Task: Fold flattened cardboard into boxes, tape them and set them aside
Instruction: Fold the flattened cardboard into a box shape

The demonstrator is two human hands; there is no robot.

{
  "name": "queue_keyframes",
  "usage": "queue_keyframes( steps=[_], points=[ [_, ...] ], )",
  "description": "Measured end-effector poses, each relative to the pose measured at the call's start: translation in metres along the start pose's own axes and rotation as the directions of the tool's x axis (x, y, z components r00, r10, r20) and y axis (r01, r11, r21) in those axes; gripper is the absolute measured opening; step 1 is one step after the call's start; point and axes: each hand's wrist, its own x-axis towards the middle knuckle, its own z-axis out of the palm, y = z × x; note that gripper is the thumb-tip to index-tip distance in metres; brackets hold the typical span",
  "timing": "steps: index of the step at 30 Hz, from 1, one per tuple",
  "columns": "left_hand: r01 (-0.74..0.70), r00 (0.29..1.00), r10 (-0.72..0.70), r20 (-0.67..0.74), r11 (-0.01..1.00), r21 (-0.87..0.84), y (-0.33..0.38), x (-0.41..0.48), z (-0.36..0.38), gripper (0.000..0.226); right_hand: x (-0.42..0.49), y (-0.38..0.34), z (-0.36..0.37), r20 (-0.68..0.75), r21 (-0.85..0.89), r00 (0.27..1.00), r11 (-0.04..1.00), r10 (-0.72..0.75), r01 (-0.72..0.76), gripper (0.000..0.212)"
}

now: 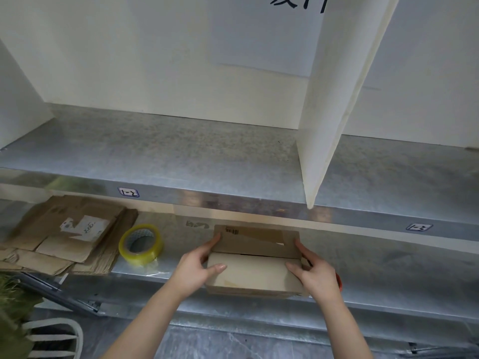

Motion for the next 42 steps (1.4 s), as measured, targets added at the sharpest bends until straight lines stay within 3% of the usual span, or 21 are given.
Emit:
queue_keyframes(
  steps=[4,9,13,17,22,27,33,37,42],
  points=[
    [0.032,0.999,-0.032,0.009,0.998,-0.055,-0.004,-0.006,0.001,0.077,-0.003,0.002,-0.003,0.021,-0.067,1.0,0.998,0.02,-0.018,0.065],
    [0.079,0.997,-0.078,0.027,0.997,-0.021,-0.016,-0.017,0.012,0.077,-0.011,0.022,0.008,0.048,-0.027,0.997,0.998,0.058,-0.057,0.067],
    [0.076,0.997,-0.076,0.017,0.997,-0.008,-0.017,-0.014,0.02,0.079,-0.013,0.029,0.021,0.016,0.073,0.998,0.996,0.056,-0.057,0.066],
    [-0.018,1.0,0.017,0.008,0.998,0.065,-0.01,0.002,0.016,0.082,0.001,0.023,0.018,-0.054,0.197,0.998,0.98,0.033,-0.022,0.059],
    [-0.021,0.998,0.026,-0.048,0.993,0.117,-0.004,0.026,0.011,0.076,0.03,0.011,0.015,0.15,0.262,0.989,0.964,0.008,-0.047,0.062],
    [-0.027,0.999,0.032,-0.03,0.985,0.168,-0.014,0.039,0.01,0.071,0.042,0.025,0.025,0.202,0.335,0.978,0.935,0.048,-0.115,0.064],
    [-0.024,0.999,0.028,-0.02,0.983,0.183,-0.02,0.045,0.008,0.07,0.046,0.029,0.038,0.113,0.294,0.993,0.954,0.035,-0.067,0.058],
    [-0.043,0.998,0.035,0.051,0.986,0.161,-0.03,0.033,0.011,0.084,0.038,0.036,0.042,0.136,0.195,0.991,0.981,-0.018,-0.009,0.069],
    [-0.043,0.999,0.042,0.013,0.986,0.159,-0.031,0.031,0.017,0.088,0.034,0.036,0.045,0.111,0.304,0.993,0.951,0.03,-0.063,0.062]
  ],
)
